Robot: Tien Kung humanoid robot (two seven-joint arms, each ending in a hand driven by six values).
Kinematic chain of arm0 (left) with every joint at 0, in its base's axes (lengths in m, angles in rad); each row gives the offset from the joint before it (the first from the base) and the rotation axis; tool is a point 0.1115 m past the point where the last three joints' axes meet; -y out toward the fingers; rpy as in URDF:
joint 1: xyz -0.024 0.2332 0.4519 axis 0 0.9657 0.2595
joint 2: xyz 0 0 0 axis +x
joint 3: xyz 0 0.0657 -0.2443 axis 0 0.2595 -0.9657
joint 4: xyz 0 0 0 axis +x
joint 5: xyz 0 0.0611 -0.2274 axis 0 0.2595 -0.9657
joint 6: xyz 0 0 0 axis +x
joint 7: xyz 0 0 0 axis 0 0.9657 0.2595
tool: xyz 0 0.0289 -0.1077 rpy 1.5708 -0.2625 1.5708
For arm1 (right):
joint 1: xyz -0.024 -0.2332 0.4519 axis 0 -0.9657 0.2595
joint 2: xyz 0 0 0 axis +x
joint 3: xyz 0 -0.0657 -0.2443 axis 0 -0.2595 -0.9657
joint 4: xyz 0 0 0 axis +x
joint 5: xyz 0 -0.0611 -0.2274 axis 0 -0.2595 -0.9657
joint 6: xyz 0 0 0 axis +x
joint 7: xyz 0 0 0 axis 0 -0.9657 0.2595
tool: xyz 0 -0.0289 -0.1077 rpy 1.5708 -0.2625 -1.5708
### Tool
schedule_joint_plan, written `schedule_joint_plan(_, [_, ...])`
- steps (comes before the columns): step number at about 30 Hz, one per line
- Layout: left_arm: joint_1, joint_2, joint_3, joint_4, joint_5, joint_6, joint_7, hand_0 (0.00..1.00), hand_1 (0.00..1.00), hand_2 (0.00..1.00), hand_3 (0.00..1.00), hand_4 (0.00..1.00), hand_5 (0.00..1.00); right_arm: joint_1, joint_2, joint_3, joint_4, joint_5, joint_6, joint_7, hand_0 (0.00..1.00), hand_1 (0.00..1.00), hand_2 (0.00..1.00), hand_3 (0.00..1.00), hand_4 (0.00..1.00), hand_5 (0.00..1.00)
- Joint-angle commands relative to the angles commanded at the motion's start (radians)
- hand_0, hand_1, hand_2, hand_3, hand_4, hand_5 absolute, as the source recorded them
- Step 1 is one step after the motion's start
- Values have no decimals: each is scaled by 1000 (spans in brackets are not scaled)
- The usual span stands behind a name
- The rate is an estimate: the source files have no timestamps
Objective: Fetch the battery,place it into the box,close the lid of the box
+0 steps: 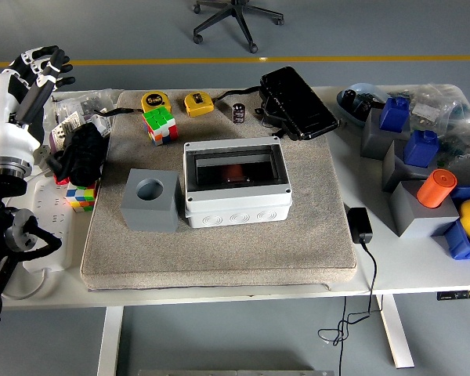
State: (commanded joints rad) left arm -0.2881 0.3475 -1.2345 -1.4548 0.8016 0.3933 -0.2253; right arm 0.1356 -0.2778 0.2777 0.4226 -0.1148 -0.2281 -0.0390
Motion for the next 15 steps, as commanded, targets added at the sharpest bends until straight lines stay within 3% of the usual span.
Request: schedule_joint_plan(15, [83, 28, 8, -15, 9, -2, 6, 514, 603, 560, 565, 878, 402, -84, 45, 9, -18, -3, 8, 2, 609, 635, 608, 563, 908, 468])
